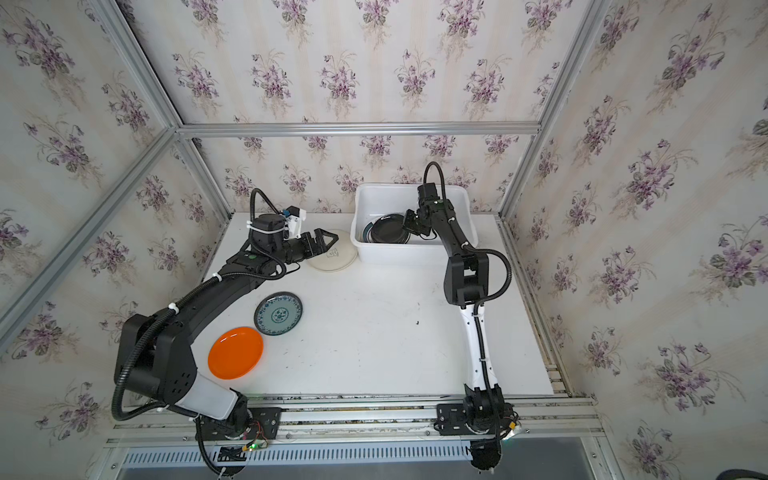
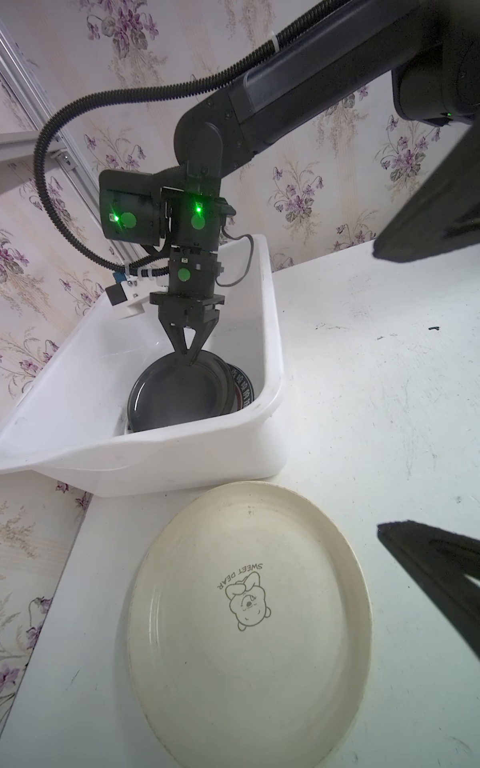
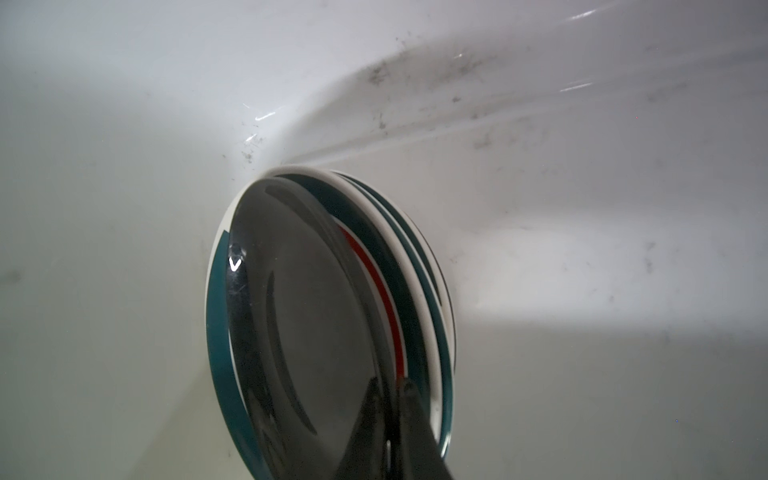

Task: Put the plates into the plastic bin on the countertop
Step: 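Carry the black plate into the bin with the right gripper, then release the black plate with the right gripper while the left gripper nears the cream plate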

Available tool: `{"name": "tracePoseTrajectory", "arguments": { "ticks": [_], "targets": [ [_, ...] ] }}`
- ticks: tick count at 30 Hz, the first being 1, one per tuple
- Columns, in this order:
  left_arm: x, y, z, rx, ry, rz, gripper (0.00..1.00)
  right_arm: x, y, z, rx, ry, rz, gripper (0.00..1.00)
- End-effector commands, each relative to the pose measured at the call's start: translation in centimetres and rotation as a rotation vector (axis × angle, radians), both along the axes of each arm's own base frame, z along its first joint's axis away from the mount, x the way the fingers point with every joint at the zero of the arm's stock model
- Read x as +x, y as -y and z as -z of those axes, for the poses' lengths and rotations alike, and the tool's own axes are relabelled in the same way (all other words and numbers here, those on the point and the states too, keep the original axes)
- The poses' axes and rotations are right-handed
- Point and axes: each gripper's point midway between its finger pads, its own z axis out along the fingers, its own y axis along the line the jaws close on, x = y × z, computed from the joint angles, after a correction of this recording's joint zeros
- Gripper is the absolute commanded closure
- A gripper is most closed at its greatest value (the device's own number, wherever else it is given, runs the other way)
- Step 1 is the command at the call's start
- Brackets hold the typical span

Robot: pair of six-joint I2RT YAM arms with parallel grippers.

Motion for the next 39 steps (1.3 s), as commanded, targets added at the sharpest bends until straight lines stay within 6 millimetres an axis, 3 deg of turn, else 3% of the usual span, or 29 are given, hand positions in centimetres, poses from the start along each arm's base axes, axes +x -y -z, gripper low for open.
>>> {"name": "tracePoseTrajectory", "arguments": {
  "ticks": [1, 5, 7, 8, 10, 18, 25, 30, 32, 35, 39],
  "targets": [
    [0.2, 0.0, -0.1, 0.011, 0.008, 0.002, 0.00, -1.7, 1.5, 1.2, -0.106, -0.066, -0.011, 0.65],
    [0.5, -0.2, 0.1, 0.017, 0.004, -0.007, 0.00, -1.3, 1.6, -0.9, -0.117, -0.013, -0.016, 0.33],
    [0.7, -0.4, 0.3, 0.023, -0.001, -0.013, 0.00, -1.0, 1.7, -1.3, -0.123, 0.004, -0.019, 0.22],
    [0.8, -0.5, 0.4, 0.025, -0.003, -0.017, 0.00, -0.9, 1.6, -3.7, -0.121, 0.052, -0.023, 0.19],
    [1.1, -0.9, 0.7, 0.034, -0.006, -0.029, 0.00, -0.7, 1.6, -5.3, -0.126, 0.090, -0.028, 0.15],
    [3.3, -3.1, 1.6, 0.049, -0.027, -0.093, 0.00, -1.2, 1.5, -14.0, -0.103, 0.266, -0.050, 0.10],
    [6.4, -5.7, 3.6, 0.133, -0.068, -0.181, 0.00, -4.3, 0.3, -21.1, -0.014, 0.356, -0.101, 0.10],
    [8.4, -8.7, 5.7, 0.182, -0.135, -0.251, 0.00, -7.9, -1.0, -23.5, 0.100, 0.424, -0.155, 0.10],
    [9.0, -9.7, 6.8, 0.177, -0.168, -0.267, 0.00, -9.8, -1.7, -25.1, 0.206, 0.532, -0.177, 0.08],
    [9.5, -10.6, 8.0, 0.171, -0.201, -0.288, 0.00, -12.2, -0.9, -27.2, 0.344, 0.658, -0.141, 0.07],
    [10.2, -11.1, 9.0, 0.173, -0.232, -0.292, 0.00, -15.1, -0.2, -26.8, 0.331, 0.625, -0.150, 0.06]
  ]
}}
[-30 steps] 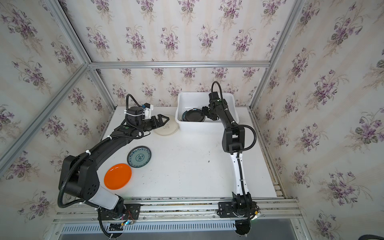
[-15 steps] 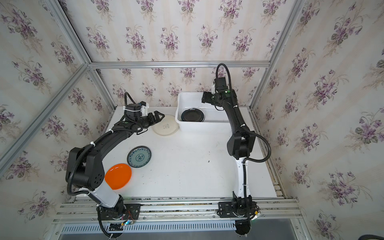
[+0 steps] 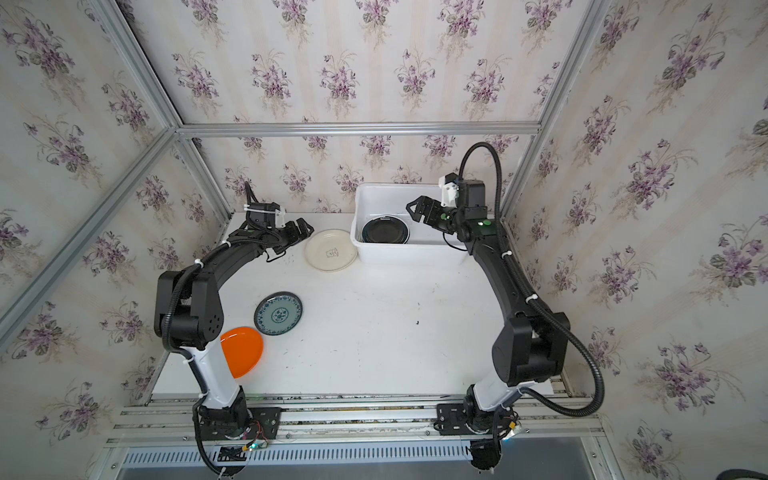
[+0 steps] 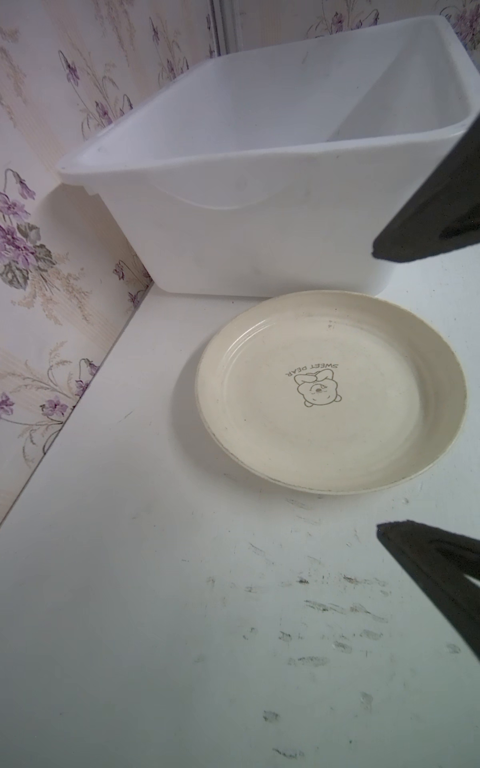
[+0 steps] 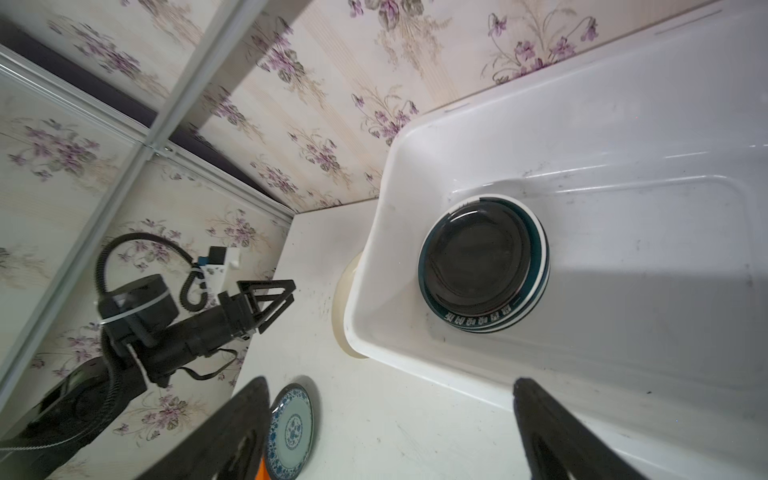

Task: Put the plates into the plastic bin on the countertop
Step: 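Release the black plate with the right gripper while the left gripper nears the cream plate, then lower the left gripper onto the cream plate's rim and close it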

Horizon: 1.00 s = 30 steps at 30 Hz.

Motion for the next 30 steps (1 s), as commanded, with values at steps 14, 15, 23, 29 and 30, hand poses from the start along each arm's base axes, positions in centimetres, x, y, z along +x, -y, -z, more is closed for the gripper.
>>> {"name": "tracePoseTrajectory", "arguments": {
  "ticks": [14, 15, 23, 29, 30],
  "targets": [
    [1.4, -1.8, 2.4, 0.064, -0.111, 0.018, 0.00, -5.2, -0.5, -1.2, 0.107, 0.071, -0.106, 0.06],
    [1.3, -2.3, 2.5, 0.073, -0.117, 0.010, 0.00, -5.4, -0.5, -1.2, 0.106, 0.072, -0.108, 0.06],
    [1.0, -3.1, 3.7, 0.101, -0.150, 0.014, 0.01, -6.7, -0.1, 1.5, 0.112, 0.042, -0.077, 0.06],
    [1.5, -2.9, 4.3, 0.103, -0.153, 0.026, 0.14, -7.5, 0.0, 4.1, 0.132, -0.011, -0.058, 0.06],
    [1.6, -3.0, 4.2, 0.105, -0.151, 0.025, 0.18, -7.6, 0.0, 4.4, 0.134, -0.017, -0.057, 0.06]
  ]
}}
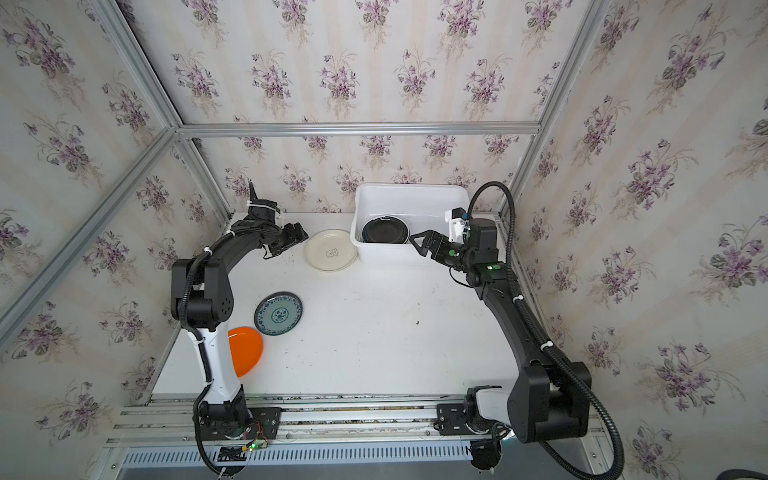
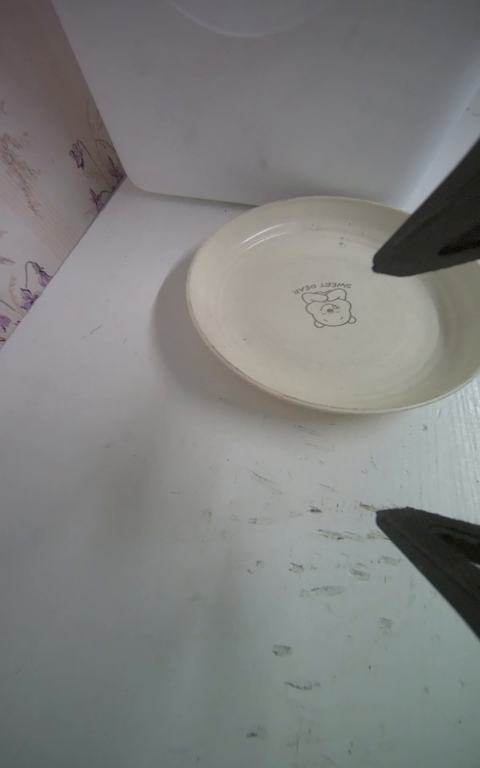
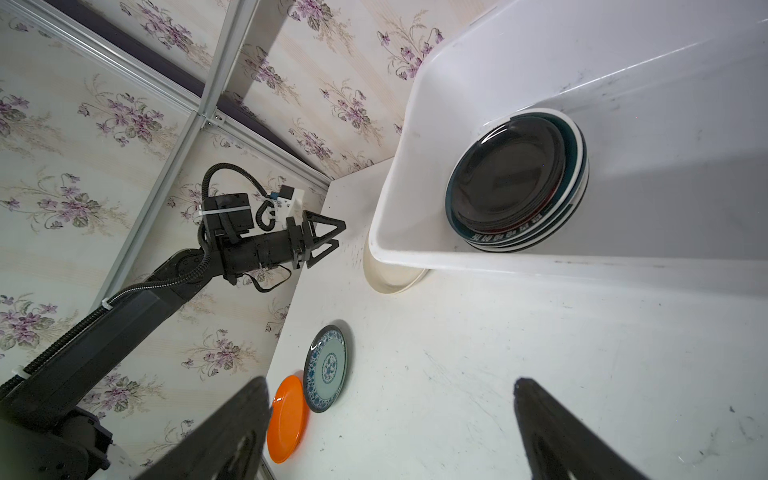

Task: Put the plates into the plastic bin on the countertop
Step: 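Lower the left gripper onto the cream plate's rim and close it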

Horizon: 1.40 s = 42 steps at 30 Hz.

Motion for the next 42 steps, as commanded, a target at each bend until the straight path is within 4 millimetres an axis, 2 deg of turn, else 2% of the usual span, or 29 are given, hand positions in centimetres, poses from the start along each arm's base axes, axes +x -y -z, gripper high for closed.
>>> {"name": "tracePoseTrajectory", "arguments": {
  "ticks": [1, 6, 11, 15, 20, 28, 29, 35, 42],
  "targets": [
    [0.3, 0.0, -0.1, 0.013, 0.007, 0.012, 0.18, 0.3, 0.0, -0.6, 0.018, 0.038, 0.010, 0.06],
    [0.6, 0.5, 0.2, 0.017, 0.009, 0.028, 0.26, 0.2, -0.1, -0.4, 0.041, 0.033, 0.012, 0.07],
    [0.8, 1.4, 1.0, 0.013, -0.005, 0.038, 0.27, 0.0, -0.1, -0.3, 0.036, 0.033, 0.007, 0.06],
    [1.0, 2.0, 1.6, -0.004, -0.017, 0.039, 0.35, -0.1, 0.0, -0.1, 0.029, 0.027, 0.012, 0.06],
    [1.2, 1.9, 2.0, 0.004, -0.026, 0.031, 0.41, 0.2, -0.1, 0.1, 0.037, 0.014, 0.014, 0.07],
    [1.5, 1.8, 3.5, 0.021, -0.055, 0.042, 0.44, 0.4, 0.2, 0.3, 0.025, 0.012, 0.033, 0.07],
    [1.5, 1.8, 3.7, 0.021, -0.060, 0.042, 0.48, 0.4, 0.3, 0.3, 0.024, 0.012, 0.033, 0.07],
    [1.4, 2.1, 4.6, 0.015, -0.081, 0.041, 0.57, 0.8, 0.3, 0.6, 0.027, -0.007, 0.038, 0.09],
    [1.2, 2.7, 5.0, 0.014, -0.096, 0.044, 0.60, 0.8, 0.5, 0.8, 0.021, -0.018, 0.055, 0.09]
  ]
}}
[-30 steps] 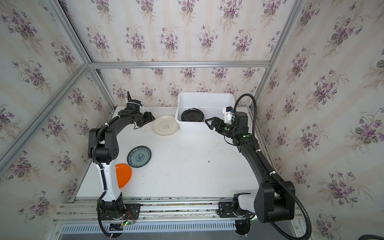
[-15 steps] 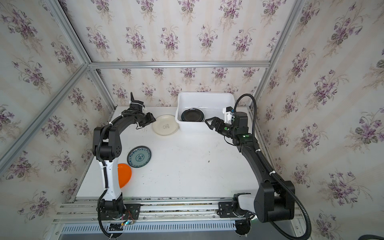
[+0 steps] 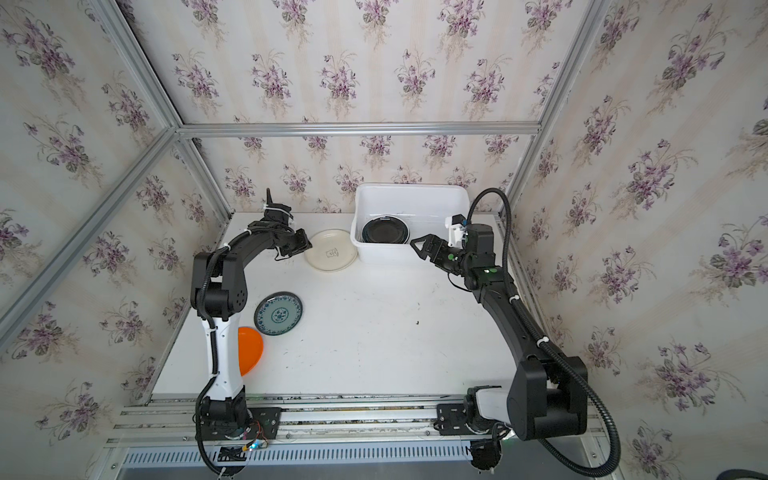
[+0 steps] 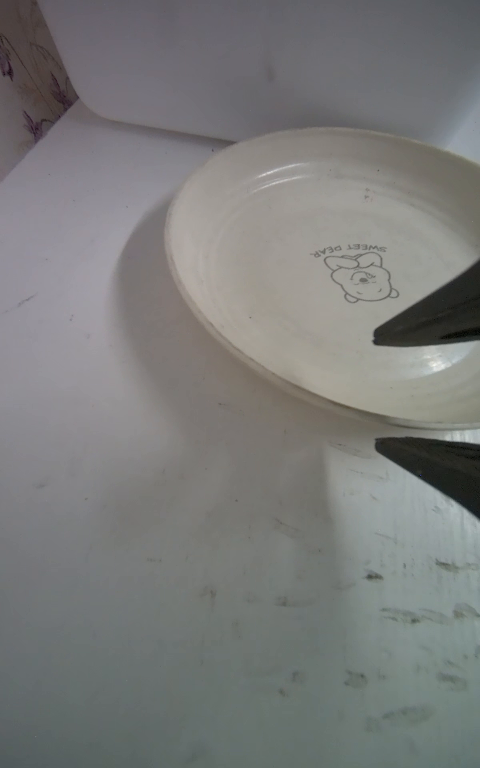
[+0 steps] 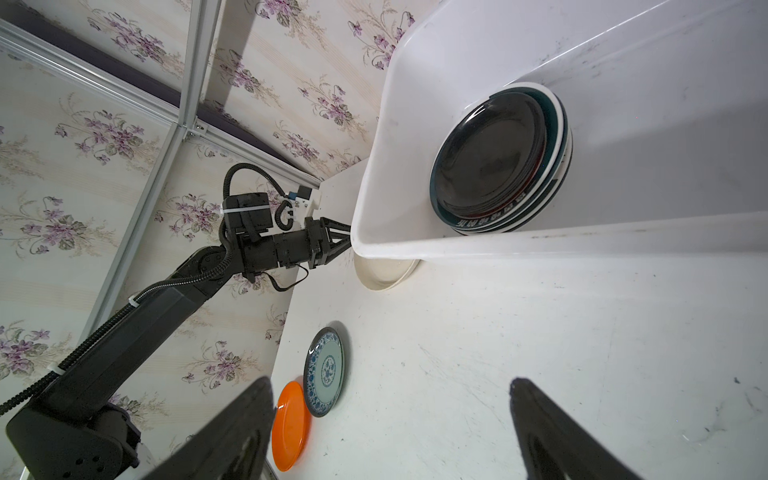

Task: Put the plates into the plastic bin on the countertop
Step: 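Lower the left gripper onto the cream plate's rim and close it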

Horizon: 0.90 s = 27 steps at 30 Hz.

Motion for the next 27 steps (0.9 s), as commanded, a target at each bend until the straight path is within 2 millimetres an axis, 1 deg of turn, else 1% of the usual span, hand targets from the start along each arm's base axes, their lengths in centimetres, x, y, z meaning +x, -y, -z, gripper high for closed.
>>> {"name": "tracePoseTrajectory", "arguments": {
  "ticks": [1, 5, 10, 13, 18, 19, 25, 27],
  "targets": [
    [-0.1, 0.1, 0.2, -0.004, -0.014, -0.012, 0.60, 0.4, 0.3, -1.0, -0.005, 0.031, 0.020, 0.10],
    [-0.2, 0.2, 0.5, -0.007, -0.022, -0.016, 0.68, 0.4, 0.4, -1.0, -0.011, 0.028, 0.029, 0.10],
    [-0.5, 0.2, 0.8, -0.011, -0.037, -0.024, 0.69, 0.3, 0.7, -0.6, -0.023, 0.016, 0.041, 0.10],
    [-0.8, 0.3, 1.0, -0.014, -0.047, -0.030, 0.74, 0.3, 0.8, -0.4, -0.025, 0.009, 0.049, 0.11],
    [-1.1, 0.9, 1.3, -0.012, -0.056, -0.017, 0.77, 0.4, 0.9, -0.4, -0.024, 0.008, 0.051, 0.11],
    [-1.1, 0.4, 1.4, 0.013, -0.055, -0.031, 0.77, 0.3, 0.8, -0.4, -0.025, 0.010, 0.050, 0.10],
    [-1.2, 0.6, 1.4, 0.028, -0.052, -0.022, 0.79, 0.2, 1.0, -0.4, -0.029, 0.006, 0.053, 0.12],
    [-1.2, 0.7, 1.5, 0.028, -0.054, -0.015, 0.82, 0.2, 1.1, -0.3, -0.029, 0.003, 0.055, 0.11]
  ]
}}
